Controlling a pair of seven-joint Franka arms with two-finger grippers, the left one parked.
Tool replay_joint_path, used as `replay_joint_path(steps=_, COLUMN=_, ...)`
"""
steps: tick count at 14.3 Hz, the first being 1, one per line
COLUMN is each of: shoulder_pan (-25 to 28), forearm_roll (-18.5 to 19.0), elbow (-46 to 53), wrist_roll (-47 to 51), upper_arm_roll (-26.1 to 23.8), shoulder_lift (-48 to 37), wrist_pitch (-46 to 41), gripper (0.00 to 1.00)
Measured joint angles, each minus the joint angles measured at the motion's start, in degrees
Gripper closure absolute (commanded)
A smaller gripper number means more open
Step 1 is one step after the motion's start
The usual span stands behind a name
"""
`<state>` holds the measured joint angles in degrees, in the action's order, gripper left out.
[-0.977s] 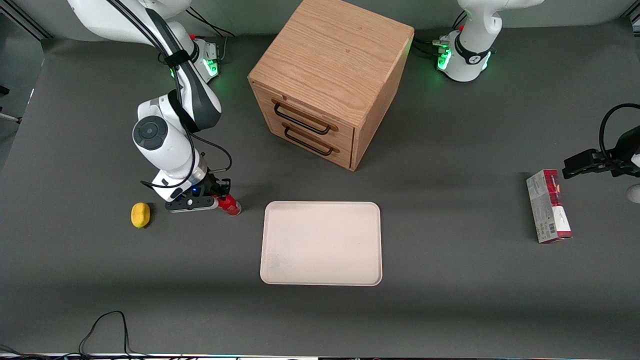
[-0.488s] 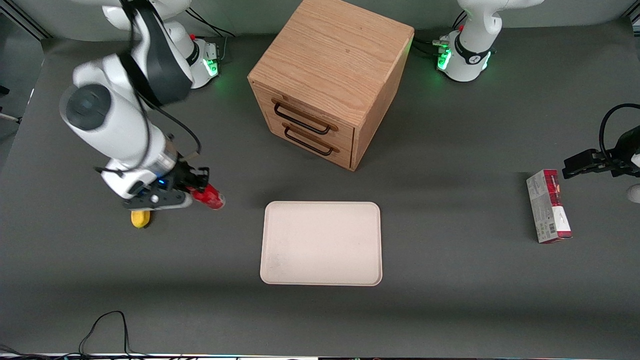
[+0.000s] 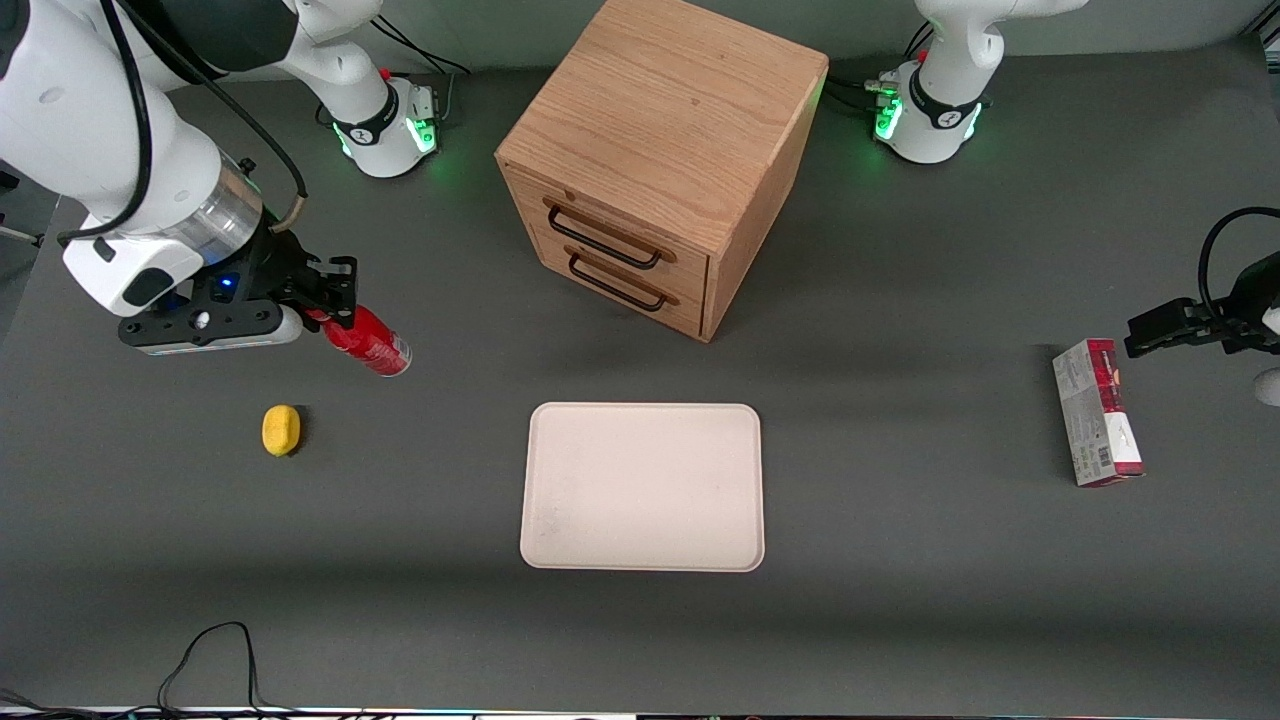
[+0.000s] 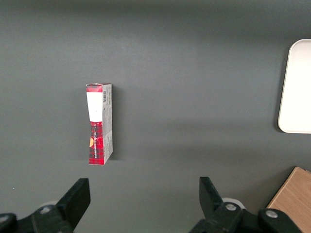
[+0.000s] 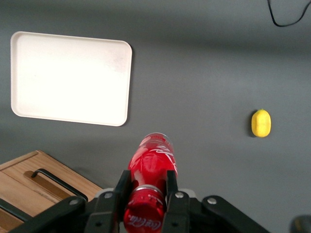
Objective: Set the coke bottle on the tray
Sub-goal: 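Carry the bottle over the cream tray and lower it onto it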
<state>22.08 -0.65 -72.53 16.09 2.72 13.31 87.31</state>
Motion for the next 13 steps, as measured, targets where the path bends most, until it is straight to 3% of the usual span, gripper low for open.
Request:
replay_joint_path(steps=8, shoulder_pan=0.8, forearm_roll=-0.1, elbow=20.4, wrist_roll=-0.1, upper_arm_roll=-6.4, shoulder_lift=19.8, wrist_pitch=1.2, gripper=0.94)
replay_joint_path(steps=13, shoulder_pan=4.1, forearm_roll=3.8, elbow=23.0, wrist_roll=-0.1, upper_arm_roll=-6.9, shoulder_lift=25.6, wrist_pitch=5.2, gripper=0.94)
